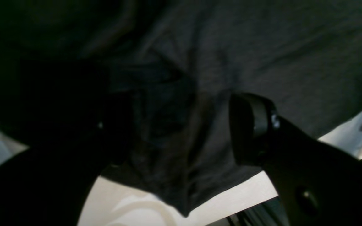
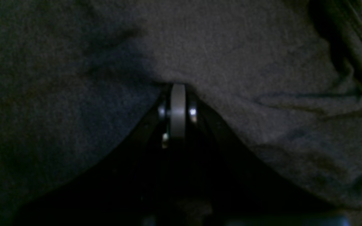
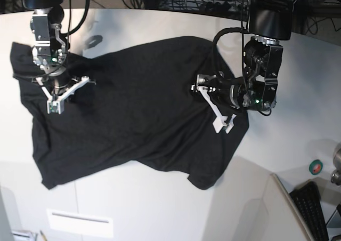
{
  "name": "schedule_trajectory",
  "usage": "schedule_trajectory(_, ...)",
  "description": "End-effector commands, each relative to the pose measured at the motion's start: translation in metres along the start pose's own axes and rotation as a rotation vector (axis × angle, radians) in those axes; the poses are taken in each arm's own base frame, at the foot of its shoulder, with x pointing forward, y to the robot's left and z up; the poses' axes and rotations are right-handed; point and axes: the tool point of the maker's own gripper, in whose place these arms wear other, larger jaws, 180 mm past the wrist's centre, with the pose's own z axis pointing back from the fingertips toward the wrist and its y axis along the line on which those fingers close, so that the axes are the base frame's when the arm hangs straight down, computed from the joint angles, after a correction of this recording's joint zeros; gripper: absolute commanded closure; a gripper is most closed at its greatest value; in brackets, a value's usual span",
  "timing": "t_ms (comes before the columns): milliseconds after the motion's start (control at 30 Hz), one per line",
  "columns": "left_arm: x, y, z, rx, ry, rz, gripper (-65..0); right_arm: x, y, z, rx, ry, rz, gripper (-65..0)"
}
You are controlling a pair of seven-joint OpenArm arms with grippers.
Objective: Layout the t-shirt on the table in an organized manner, then fold the t-shirt properly
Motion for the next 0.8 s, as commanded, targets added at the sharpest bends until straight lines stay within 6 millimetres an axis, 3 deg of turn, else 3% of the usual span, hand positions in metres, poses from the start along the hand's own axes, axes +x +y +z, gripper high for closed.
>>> schedule_trajectory(0, 0.02, -0.004, 0.007, -0.011, -0.05, -0.015, -44.8, -0.021, -0.004, 0.002, -0.012, 0.086, 0.004, 0.0)
schedule_trajectory(300, 0.024, -0.014, 0.004, -0.026, -0.055, -0.019, -44.8, -0.021, -0.005, 0.002, -0.013, 0.085, 0.005, 0.0)
schedule_trajectory(767, 0.018, 0.013, 0.014, 0.028, -0.045, -0.024, -44.8, -0.021, -0.006, 0.002, -0.014, 0.085, 0.007, 0.0)
